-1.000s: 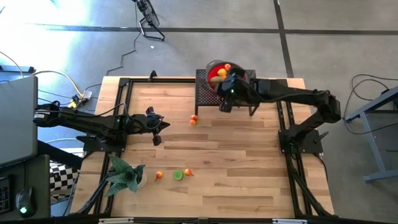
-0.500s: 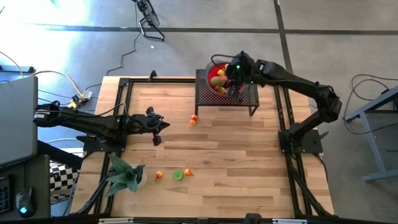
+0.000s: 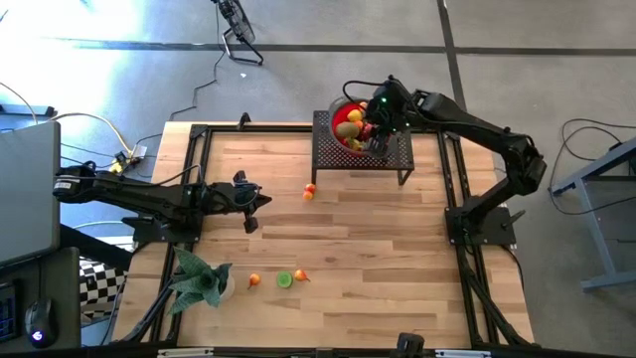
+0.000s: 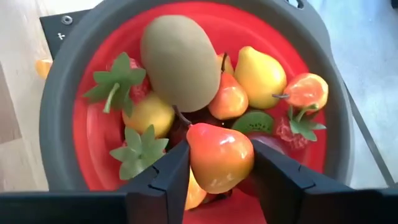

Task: Pick & Place Fruit
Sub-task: Put the pear into the strainer on the shelf

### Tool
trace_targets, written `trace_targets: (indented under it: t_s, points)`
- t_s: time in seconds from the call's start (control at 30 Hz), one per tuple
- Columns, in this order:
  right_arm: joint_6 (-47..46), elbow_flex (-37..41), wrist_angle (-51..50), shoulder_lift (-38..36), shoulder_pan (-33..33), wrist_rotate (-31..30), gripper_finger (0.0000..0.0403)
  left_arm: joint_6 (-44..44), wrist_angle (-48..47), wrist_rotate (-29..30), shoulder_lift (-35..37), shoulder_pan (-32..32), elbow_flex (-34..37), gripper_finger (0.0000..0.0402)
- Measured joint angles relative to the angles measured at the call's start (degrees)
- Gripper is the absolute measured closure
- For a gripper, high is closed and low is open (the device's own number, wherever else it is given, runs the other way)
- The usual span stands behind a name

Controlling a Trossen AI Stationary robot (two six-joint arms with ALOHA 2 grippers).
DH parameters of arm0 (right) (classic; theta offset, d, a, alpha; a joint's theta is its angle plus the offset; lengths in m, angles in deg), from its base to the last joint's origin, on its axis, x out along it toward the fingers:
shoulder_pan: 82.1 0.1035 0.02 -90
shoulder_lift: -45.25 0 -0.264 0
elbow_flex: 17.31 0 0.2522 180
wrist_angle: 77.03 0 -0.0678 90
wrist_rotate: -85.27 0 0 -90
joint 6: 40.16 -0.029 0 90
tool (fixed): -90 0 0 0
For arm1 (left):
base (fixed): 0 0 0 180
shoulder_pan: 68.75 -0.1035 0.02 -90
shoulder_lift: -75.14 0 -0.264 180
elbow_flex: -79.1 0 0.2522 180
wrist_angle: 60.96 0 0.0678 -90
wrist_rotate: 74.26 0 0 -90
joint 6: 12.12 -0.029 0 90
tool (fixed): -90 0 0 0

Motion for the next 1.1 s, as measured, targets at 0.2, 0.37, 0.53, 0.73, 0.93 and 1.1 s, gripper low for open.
trace_targets:
  t_s: [0.2,0.37,0.53,0.73,0.93,1.1]
  points:
    - [0.0,0.0,0.1,0.0,0.1,-1.0,0.0203,0.0,0.0,0.0,0.0,0.0,0.0,0.0396]
    - [0.0,0.0,0.1,0.0,0.1,-3.9,0.0172,0.0,-0.1,0.0,0.0,0.0,0.0,0.0396]
    - [0.0,0.0,-0.1,-2.3,1.1,-3.9,0.0190,0.0,-0.2,0.0,0.0,0.0,0.0,0.0396]
    - [-1.1,0.0,-0.3,-6.7,4.8,-2.1,0.0263,0.0,-0.2,0.3,0.0,0.0,0.0,0.0396]
    - [-7.0,0.0,-5.5,-9.8,6.9,8.6,0.0343,0.5,-0.2,0.3,0.0,0.0,0.0,0.0396]
    - [-7.6,0.0,-7.8,-9.7,9.9,14.3,0.0394,0.5,-0.2,0.3,0.0,0.0,0.0,0.0396]
